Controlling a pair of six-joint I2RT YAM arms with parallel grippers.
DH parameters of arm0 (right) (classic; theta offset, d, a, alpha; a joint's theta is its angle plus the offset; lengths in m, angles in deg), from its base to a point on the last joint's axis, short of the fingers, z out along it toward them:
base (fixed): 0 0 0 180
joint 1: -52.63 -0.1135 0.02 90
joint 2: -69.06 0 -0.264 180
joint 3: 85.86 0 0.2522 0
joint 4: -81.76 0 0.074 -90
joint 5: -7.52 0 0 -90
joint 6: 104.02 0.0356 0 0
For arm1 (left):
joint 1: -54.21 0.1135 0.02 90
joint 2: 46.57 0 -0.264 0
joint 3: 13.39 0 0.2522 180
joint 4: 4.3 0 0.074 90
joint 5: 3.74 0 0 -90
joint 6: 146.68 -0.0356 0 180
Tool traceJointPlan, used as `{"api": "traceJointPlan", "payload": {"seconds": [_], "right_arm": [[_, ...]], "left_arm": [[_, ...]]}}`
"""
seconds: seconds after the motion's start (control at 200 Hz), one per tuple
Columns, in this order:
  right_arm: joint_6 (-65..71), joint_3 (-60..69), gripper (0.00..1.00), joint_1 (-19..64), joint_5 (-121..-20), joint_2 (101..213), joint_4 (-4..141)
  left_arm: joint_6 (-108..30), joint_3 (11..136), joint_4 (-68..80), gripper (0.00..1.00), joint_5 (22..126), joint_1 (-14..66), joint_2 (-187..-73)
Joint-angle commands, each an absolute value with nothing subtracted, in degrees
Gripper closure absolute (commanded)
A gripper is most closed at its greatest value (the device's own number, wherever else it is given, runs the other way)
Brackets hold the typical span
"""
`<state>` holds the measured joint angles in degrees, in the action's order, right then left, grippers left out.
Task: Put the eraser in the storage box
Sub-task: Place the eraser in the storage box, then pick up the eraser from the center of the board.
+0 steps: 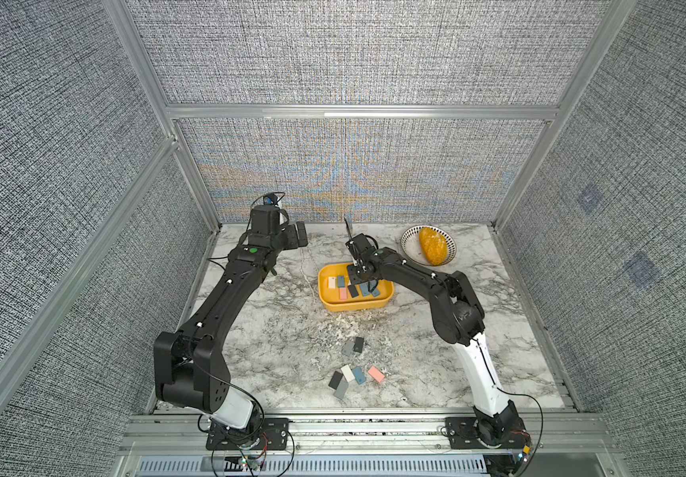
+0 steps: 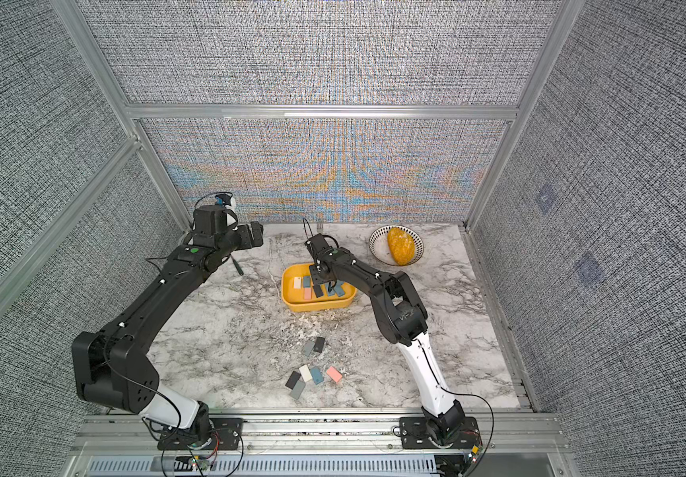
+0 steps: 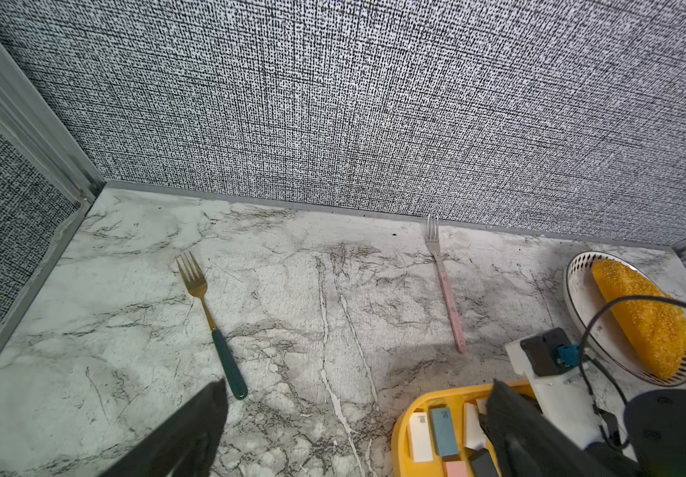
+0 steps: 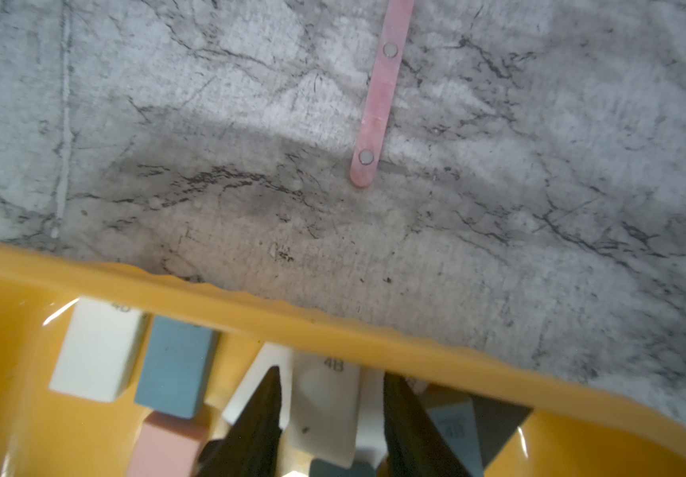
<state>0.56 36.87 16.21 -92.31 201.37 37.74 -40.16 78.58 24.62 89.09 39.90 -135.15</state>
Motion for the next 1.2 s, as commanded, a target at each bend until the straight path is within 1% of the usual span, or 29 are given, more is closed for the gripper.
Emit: {"api": "traceJointPlan", "payload": {"seconds": [0.0,0.165,0.31,0.521,0.681,0.806,1.046,1.196], "right_arm": [[0.30,36.63,0.53,15.82,-92.39,198.81,38.53],[0.54,33.70,0.50,14.86,-93.37,194.19,38.98],[1.08,26.60,0.48,13.09,-94.33,187.69,38.96],[1.58,9.88,0.46,8.53,-94.14,175.05,38.11],[1.00,-4.55,0.45,6.00,-89.81,165.32,38.92],[0.16,-11.57,0.44,3.75,-87.94,159.64,38.79],[0.34,-18.17,0.44,-2.21,-86.81,154.19,38.36],[1.64,-20.23,0.44,-5.25,-87.81,153.77,37.80]], "left_arm": [[-40.50,78.64,25.20,0.00,88.89,39.97,-135.00],[-40.50,78.50,25.27,0.00,88.89,39.97,-134.76],[-40.50,78.33,25.29,0.00,88.98,39.97,-134.45],[-40.47,78.02,25.11,0.00,88.82,39.98,-134.03],[-40.08,77.58,24.71,0.00,88.61,39.98,-133.74],[-39.74,77.19,24.41,0.00,88.26,40.04,-133.41],[-39.21,76.59,24.31,0.00,87.57,39.98,-132.93],[-39.01,75.96,24.09,0.00,87.57,40.00,-132.36]]}}
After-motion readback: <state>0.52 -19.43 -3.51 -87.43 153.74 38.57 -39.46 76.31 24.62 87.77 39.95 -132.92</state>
